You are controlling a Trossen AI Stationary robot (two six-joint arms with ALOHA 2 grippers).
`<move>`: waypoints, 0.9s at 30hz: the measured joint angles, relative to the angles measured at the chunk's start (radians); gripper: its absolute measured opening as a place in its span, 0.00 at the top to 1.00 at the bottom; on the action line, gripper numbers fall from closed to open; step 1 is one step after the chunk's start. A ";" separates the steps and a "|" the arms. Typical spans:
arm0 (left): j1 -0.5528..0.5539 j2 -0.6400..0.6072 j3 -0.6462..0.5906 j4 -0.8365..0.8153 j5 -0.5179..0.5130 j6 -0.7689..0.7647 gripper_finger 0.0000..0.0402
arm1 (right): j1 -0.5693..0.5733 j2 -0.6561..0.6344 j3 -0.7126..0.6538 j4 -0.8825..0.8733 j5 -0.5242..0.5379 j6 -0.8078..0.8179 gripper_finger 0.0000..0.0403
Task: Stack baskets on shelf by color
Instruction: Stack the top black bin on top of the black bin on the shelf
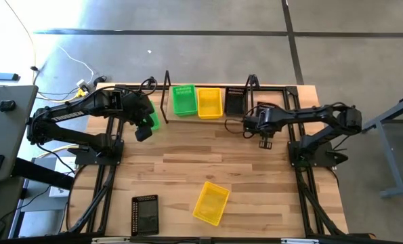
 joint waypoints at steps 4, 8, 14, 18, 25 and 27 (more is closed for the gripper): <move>0.000 0.000 0.000 0.000 0.000 0.001 0.44 | 0.000 0.000 0.057 -0.066 -0.003 0.059 0.99; 0.000 0.000 0.000 0.000 0.000 0.003 0.44 | 0.000 0.000 0.125 -0.166 -0.006 0.137 0.99; 0.000 0.000 0.000 0.000 0.000 0.003 0.44 | 0.014 -0.017 0.221 -0.319 0.003 0.229 1.00; 0.000 0.000 0.000 0.000 0.000 0.002 0.44 | 0.021 -0.048 0.281 -0.407 0.043 0.302 1.00; 0.000 0.000 0.000 0.000 0.000 -0.005 0.44 | 0.018 -0.102 0.426 -0.476 0.186 0.341 1.00; 0.000 0.000 0.000 0.000 0.000 -0.006 0.44 | 0.017 -0.103 0.484 -0.473 0.239 0.331 1.00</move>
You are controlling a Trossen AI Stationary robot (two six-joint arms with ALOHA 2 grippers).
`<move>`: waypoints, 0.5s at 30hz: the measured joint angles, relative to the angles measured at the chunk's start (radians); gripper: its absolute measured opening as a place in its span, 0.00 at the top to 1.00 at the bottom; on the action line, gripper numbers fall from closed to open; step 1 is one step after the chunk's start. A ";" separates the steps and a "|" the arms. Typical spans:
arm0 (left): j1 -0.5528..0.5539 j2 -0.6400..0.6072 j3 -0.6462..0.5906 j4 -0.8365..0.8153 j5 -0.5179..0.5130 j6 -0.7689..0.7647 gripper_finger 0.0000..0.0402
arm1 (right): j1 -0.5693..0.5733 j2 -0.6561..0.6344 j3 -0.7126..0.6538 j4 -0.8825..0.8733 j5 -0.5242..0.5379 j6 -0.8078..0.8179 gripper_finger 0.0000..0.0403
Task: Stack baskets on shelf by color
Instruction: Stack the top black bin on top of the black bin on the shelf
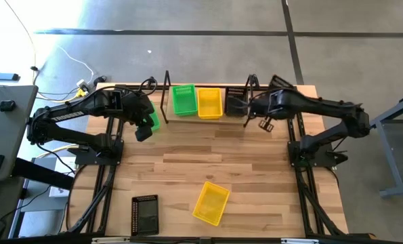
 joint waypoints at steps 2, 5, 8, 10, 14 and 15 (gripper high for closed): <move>0.000 0.000 0.000 0.000 0.000 -0.002 0.44 | 0.000 0.000 0.062 0.005 0.050 -0.035 1.00; 0.000 0.000 0.000 0.000 -0.002 -0.002 0.44 | -0.002 0.000 0.146 0.067 0.086 -0.116 1.00; 0.000 0.000 0.000 0.000 -0.004 -0.010 0.44 | -0.018 0.001 0.211 0.146 0.088 -0.208 1.00; 0.000 0.000 0.000 0.000 -0.004 -0.022 0.44 | -0.029 0.006 0.233 0.208 0.089 -0.275 1.00; 0.000 0.000 0.000 0.000 -0.004 -0.038 0.44 | -0.043 0.024 0.236 0.331 0.047 -0.392 1.00; 0.000 0.000 0.000 0.000 -0.004 -0.039 0.44 | -0.045 0.036 0.236 0.340 0.032 -0.408 1.00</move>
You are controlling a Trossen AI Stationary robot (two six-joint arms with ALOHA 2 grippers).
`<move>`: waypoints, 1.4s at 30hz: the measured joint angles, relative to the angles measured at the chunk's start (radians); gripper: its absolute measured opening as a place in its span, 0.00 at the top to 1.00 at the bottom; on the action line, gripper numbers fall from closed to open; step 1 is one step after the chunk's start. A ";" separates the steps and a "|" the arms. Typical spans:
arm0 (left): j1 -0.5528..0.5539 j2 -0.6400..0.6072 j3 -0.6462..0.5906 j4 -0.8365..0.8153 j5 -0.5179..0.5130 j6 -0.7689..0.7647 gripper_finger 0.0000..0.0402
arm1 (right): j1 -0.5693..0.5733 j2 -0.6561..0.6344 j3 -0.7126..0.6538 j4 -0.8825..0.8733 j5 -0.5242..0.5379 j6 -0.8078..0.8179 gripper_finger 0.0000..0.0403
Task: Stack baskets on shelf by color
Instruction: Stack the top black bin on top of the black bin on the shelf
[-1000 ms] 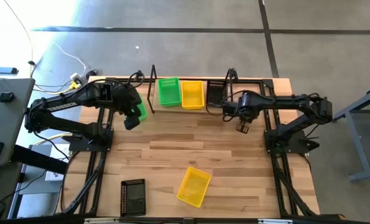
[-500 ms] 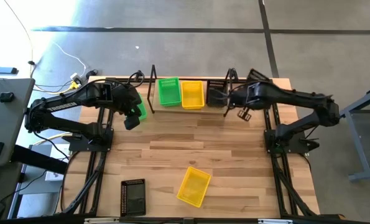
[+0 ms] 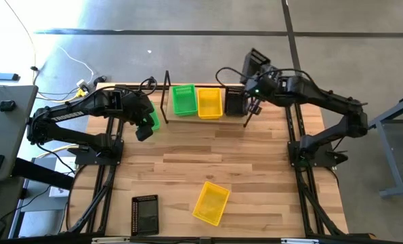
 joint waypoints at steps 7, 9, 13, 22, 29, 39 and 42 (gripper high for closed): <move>0.000 0.000 0.000 0.000 0.000 0.000 0.44 | 0.000 0.117 0.000 -0.020 -0.075 -0.057 1.00; 0.000 0.000 0.000 0.000 0.000 0.000 0.44 | 0.006 0.148 -0.001 -0.021 -0.092 -0.067 1.00; 0.000 0.000 0.000 0.000 0.000 0.002 0.44 | 0.024 0.199 -0.001 -0.021 -0.127 -0.078 1.00; 0.000 0.000 0.000 -0.001 0.000 0.003 0.44 | 0.041 0.299 -0.001 -0.045 -0.190 -0.050 1.00; 0.000 0.000 0.000 -0.001 0.000 0.003 0.44 | 0.040 0.351 -0.002 -0.069 -0.194 -0.026 1.00; 0.000 0.000 0.000 -0.002 0.001 0.003 0.44 | 0.010 0.407 -0.002 -0.058 -0.195 -0.057 1.00; 0.000 0.000 0.000 -0.002 0.001 0.003 0.44 | 0.005 0.420 -0.002 -0.058 -0.195 -0.055 1.00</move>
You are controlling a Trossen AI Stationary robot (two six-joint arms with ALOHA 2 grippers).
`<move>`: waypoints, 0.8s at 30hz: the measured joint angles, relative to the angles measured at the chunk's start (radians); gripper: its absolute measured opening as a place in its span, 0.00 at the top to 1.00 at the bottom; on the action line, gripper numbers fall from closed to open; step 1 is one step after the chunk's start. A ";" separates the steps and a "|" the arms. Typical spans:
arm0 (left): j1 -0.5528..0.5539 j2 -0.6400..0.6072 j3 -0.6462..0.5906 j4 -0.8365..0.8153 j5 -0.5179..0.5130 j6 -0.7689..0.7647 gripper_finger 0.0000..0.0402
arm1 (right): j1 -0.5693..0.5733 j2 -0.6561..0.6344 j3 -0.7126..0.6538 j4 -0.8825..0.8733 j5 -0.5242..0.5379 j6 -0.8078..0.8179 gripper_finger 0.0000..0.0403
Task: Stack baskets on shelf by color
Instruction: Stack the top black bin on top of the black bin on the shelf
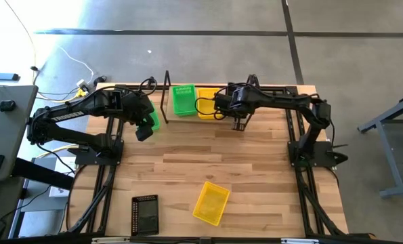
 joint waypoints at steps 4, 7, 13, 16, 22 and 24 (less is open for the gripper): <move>0.000 0.000 0.000 0.000 0.000 0.000 0.44 | -0.002 -0.001 0.000 0.025 0.000 -0.002 1.00; 0.000 0.000 0.000 0.000 0.000 0.000 0.44 | -0.002 -0.001 0.000 0.022 0.000 -0.004 0.99; 0.000 0.000 0.000 0.000 0.000 0.000 0.44 | -0.007 -0.001 0.000 0.025 0.007 -0.023 0.94; 0.000 0.000 0.000 0.000 0.000 0.000 0.44 | -0.015 -0.001 0.000 0.025 0.009 -0.023 0.88; 0.000 0.000 0.000 0.000 0.000 0.000 0.44 | -0.020 -0.001 0.000 0.020 0.060 -0.030 0.77; 0.000 0.000 0.000 0.000 0.000 -0.001 0.44 | -0.014 -0.003 0.000 0.001 0.037 -0.029 0.76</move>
